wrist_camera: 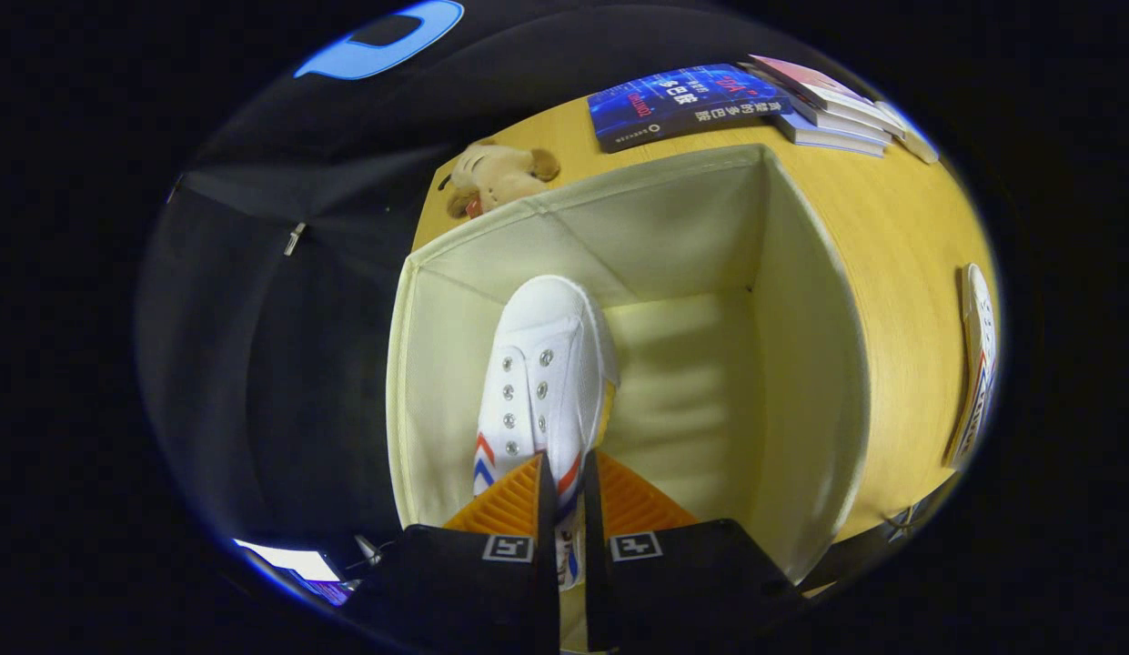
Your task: Open the storage box then place both shoes into the box .Put the left shoe in first, then the right shoe, with the right side of both shoes facing outward in a uniform manner.
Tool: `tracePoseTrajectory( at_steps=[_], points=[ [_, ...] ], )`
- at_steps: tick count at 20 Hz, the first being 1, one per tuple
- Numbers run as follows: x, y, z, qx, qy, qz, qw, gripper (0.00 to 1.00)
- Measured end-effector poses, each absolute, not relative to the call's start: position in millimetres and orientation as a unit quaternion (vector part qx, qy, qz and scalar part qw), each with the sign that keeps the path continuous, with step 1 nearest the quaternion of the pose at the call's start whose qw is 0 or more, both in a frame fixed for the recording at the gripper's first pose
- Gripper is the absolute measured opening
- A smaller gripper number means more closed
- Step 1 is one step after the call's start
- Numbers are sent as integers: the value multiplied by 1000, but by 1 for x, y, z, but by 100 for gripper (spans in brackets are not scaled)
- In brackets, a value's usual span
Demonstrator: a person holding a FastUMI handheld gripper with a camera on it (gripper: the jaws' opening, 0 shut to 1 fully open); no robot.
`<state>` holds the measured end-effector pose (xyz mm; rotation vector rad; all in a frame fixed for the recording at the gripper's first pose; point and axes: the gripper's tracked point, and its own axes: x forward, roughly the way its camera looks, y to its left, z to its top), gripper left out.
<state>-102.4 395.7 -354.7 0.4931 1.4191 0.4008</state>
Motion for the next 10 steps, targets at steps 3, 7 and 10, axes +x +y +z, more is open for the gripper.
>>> tracePoseTrajectory(
  at_steps=[3, 7, 10],
  points=[
    [-100, 399, -354, 235, 638, 185, 710, 41],
    [-90, 393, -336, 257, 624, 194, 712, 65],
    [-82, 382, -307, 283, 604, 216, 713, 76]
  ],
)
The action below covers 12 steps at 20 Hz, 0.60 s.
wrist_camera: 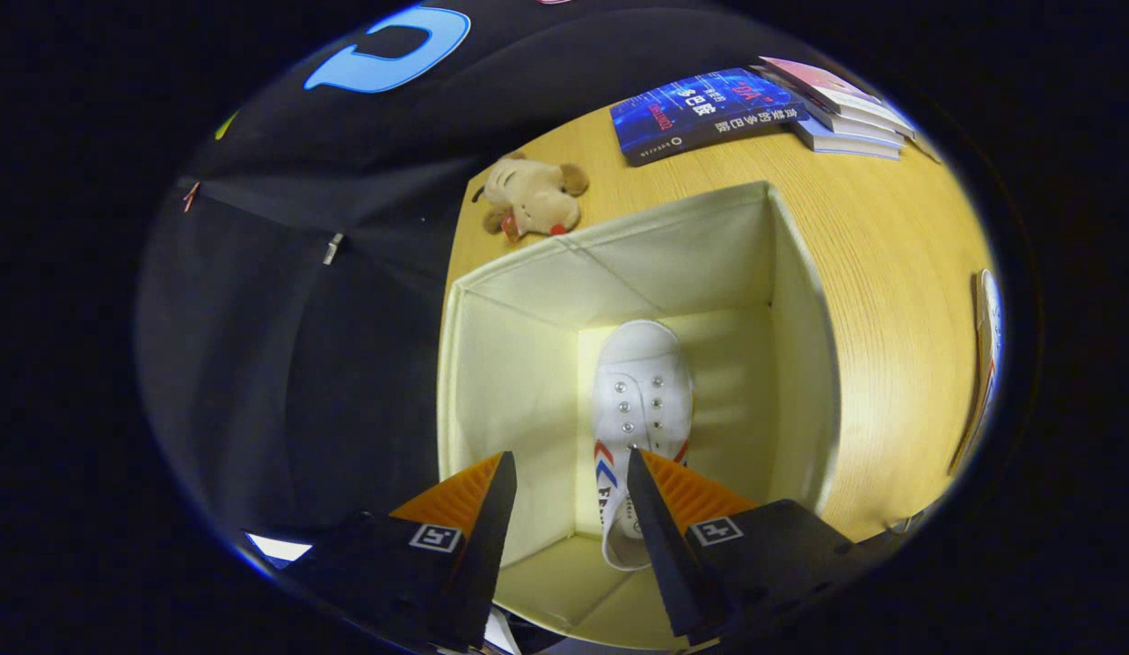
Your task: Open the storage box then place both shoes into the box .Put the left shoe in first, then the right shoe, with the right side of both shoes facing outward in a uniform manner.
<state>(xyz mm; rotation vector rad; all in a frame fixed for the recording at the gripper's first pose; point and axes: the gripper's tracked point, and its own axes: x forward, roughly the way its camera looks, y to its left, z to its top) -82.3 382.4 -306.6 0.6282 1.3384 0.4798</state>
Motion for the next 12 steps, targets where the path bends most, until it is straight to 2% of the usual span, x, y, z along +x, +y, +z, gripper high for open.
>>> tracePoseTrajectory(
  at_steps=[2, 6, 7, 9, 12],
  points=[
    [-69, 368, -281, 287, 578, 243, 724, 82],
    [-27, 305, -239, 282, 505, 254, 775, 85],
    [-19, 282, -232, 283, 492, 246, 786, 91],
    [-11, 228, -231, 272, 483, 217, 804, 95],
    [-8, 144, -252, 243, 480, 154, 829, 97]
  ],
)
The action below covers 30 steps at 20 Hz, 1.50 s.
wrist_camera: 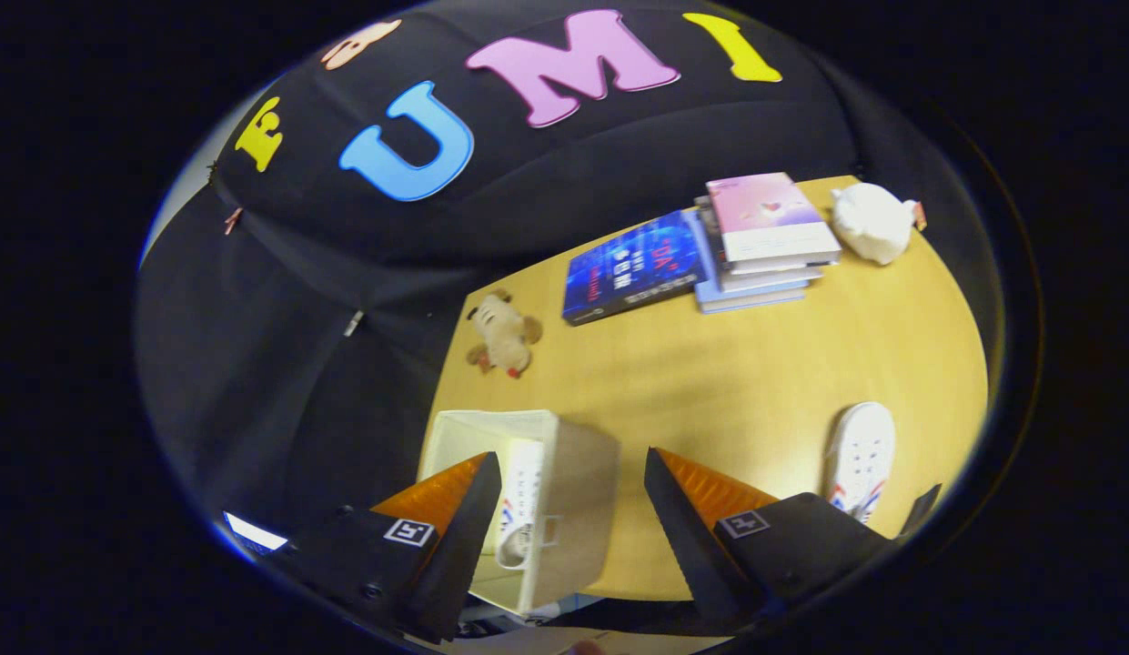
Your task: Open the storage box then place both shoes into the box .Put the left shoe in first, then the right shoe, with the right side of both shoes facing outward in a uniform manner.
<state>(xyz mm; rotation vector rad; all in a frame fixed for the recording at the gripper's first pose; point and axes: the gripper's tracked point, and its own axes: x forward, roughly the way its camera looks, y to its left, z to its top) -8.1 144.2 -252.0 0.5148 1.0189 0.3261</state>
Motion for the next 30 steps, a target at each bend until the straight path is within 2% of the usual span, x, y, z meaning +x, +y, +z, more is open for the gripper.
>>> tracePoseTrajectory(
  at_steps=[5, 7, 11, 16, 18, 20, 22, 24, 26, 27, 30],
  points=[
    [-29, 23, -312, 223, 510, 41, 829, 97],
    [-41, -12, -342, 208, 530, 16, 822, 97],
    [-72, -45, -399, 176, 580, 13, 795, 93],
    [-89, -45, -453, 199, 623, 9, 757, 88],
    [-90, -40, -461, 222, 630, 11, 744, 80],
    [-90, -40, -465, 228, 634, 22, 738, 77],
    [-91, -43, -464, 246, 636, 24, 731, 79],
    [-92, -55, -467, 242, 637, 6, 732, 71],
    [-92, -53, -469, 245, 631, 5, 736, 37],
    [-93, -55, -467, 235, 628, 11, 742, 34],
    [-90, -56, -463, 237, 621, 6, 747, 15]
  ],
)
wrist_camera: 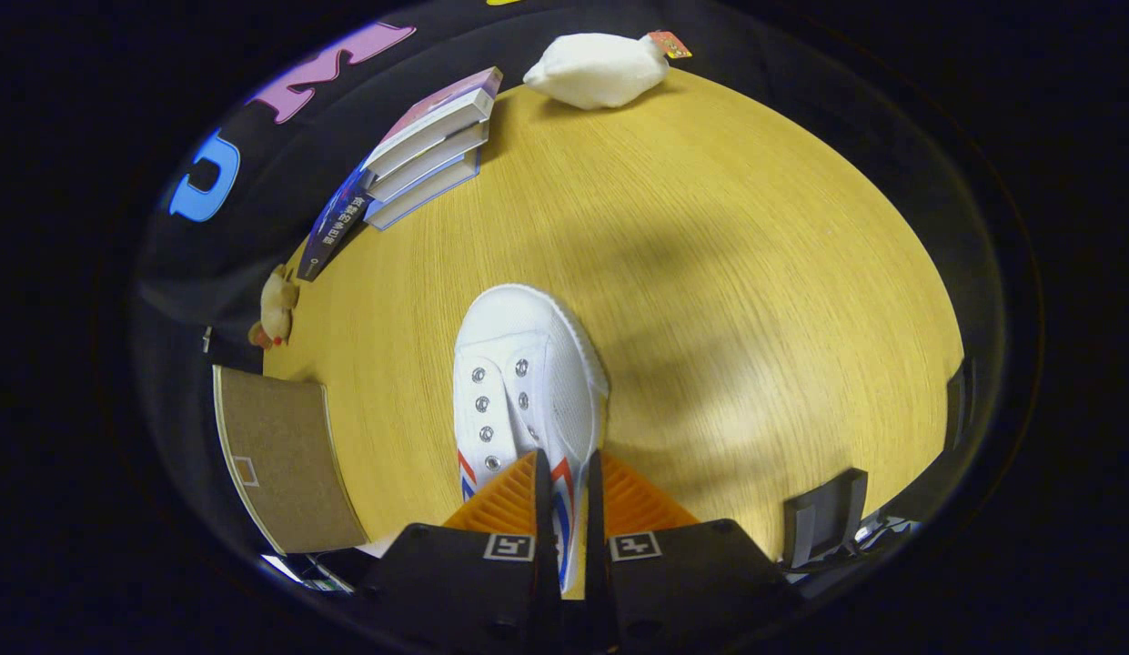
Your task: Open the storage box then place both shoes into the box .Put the left shoe in first, then the right shoe, with the right side of both shoes facing outward in a uniform manner.
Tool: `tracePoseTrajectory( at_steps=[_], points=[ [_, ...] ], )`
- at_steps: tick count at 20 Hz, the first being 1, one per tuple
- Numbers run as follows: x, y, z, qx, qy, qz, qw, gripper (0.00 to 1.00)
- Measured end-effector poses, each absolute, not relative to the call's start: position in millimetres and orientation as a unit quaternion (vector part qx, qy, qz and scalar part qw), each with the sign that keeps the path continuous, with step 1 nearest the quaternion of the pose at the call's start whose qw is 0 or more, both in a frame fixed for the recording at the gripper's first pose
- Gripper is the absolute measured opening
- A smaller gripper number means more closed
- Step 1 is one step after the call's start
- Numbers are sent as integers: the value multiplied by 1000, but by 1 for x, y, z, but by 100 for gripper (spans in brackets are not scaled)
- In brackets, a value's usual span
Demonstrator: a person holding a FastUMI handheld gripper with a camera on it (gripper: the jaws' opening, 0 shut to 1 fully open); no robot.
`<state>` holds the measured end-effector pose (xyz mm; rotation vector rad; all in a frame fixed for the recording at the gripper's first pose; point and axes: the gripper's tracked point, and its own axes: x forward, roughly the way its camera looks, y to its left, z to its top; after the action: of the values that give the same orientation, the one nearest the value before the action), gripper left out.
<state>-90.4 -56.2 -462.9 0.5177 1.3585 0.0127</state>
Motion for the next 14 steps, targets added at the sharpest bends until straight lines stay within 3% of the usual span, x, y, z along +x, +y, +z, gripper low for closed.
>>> tracePoseTrajectory(
  at_steps=[8, 14],
  points=[
    [-73, -10, -384, 285, 597, 28, 749, 14],
    [-45, 82, -287, 312, 568, 104, 755, 14]
  ],
)
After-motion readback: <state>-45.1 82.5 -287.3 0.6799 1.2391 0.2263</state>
